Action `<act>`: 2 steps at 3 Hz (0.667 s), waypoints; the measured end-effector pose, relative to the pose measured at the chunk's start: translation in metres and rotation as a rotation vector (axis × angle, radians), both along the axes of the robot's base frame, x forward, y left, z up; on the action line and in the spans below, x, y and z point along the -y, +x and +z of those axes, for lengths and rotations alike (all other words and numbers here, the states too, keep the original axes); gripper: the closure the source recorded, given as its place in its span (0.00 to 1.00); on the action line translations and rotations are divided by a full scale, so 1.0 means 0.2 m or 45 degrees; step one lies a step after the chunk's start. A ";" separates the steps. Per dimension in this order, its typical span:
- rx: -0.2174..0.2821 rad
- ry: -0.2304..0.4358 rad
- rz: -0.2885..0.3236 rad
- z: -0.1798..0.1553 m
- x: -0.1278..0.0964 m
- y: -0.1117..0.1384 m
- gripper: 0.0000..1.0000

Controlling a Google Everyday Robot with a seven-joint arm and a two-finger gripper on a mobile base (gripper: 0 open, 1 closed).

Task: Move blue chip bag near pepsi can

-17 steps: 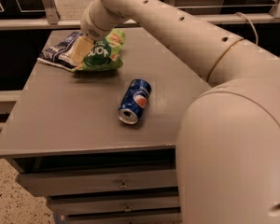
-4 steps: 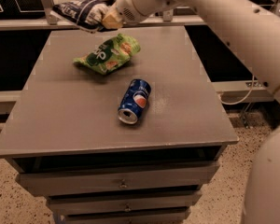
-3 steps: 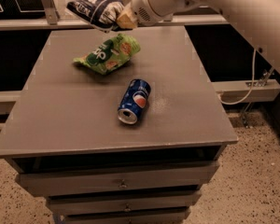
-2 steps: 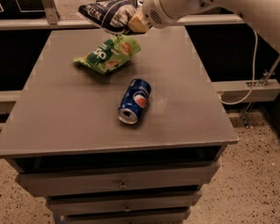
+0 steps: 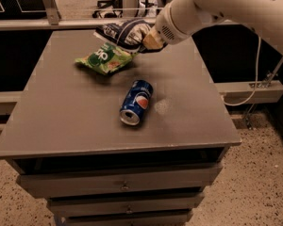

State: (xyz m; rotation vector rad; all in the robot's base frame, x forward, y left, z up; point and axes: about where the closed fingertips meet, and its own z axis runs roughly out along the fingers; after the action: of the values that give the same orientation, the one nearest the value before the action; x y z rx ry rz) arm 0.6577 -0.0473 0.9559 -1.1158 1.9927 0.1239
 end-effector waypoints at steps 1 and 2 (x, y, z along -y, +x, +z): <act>-0.123 -0.051 -0.022 -0.21 0.06 -0.04 1.00; -0.213 -0.076 0.003 -0.38 0.05 -0.04 0.98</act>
Offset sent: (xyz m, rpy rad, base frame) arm -0.0081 -0.0185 -0.0957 -0.0807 0.2115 -0.0045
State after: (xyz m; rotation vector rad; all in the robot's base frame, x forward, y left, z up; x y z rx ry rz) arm 0.6492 -0.0575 0.8809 -1.1786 2.1550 0.1649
